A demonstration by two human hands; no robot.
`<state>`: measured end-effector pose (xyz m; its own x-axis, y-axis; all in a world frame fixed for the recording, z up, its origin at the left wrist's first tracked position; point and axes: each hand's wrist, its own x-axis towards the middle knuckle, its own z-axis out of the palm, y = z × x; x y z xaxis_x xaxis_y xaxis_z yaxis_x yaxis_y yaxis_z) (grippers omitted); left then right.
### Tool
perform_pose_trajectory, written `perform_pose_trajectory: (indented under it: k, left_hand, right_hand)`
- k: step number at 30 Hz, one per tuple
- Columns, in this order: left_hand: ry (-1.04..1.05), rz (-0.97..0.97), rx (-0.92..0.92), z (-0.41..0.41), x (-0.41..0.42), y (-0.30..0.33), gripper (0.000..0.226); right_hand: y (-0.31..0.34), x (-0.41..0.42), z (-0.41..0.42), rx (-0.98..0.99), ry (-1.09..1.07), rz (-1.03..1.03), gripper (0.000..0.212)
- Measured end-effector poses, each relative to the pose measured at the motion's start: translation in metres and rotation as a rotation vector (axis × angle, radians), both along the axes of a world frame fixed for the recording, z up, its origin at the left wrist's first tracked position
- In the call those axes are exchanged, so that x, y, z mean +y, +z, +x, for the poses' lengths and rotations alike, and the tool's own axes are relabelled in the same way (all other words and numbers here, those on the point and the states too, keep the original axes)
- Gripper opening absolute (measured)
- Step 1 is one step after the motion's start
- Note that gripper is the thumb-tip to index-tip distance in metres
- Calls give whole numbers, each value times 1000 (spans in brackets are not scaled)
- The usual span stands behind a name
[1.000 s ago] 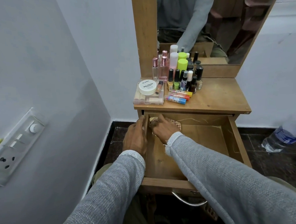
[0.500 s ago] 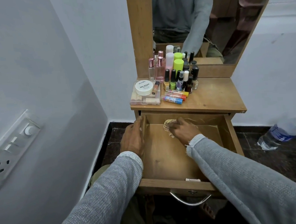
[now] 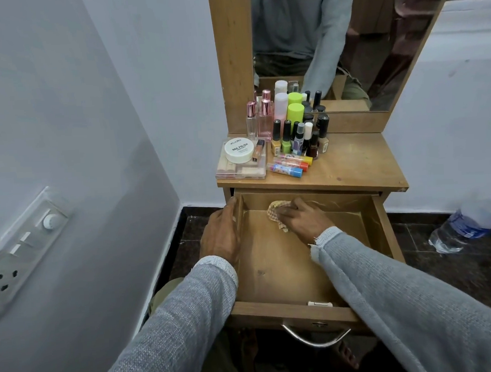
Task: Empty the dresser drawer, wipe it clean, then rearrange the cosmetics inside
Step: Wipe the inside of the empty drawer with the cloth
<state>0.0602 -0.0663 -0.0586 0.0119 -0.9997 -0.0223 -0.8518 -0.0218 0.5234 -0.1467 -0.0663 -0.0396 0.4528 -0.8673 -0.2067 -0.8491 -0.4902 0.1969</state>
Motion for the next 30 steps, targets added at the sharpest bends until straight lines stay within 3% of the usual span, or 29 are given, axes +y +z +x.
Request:
perform_pose_trajectory:
  k: [3,6,12,15,21,30]
  left_hand:
    - [-26,15,23,0,1,-3,48]
    - [-18,4,25,0,-3,-3,45]
    - [-27,-7,55,0,2,0,48]
    - [-24,-27,53,1,3,-2,53]
    - [-30,-43,81,-1,-2,-6,45]
    - [-44,-55,76,0,-1,-6,54]
  right_hand:
    - [11,-7,11,-85,21,-84,55]
    - [15,-15,40,-94,68,-153,47]
    - [-13,-18,50,-93,16,-41,42]
    - [-18,-17,44,-34,21,-66,40]
    - [-2,-24,62,-136,31,-140,37]
    - [-3,-19,83,-71,-90,30,32]
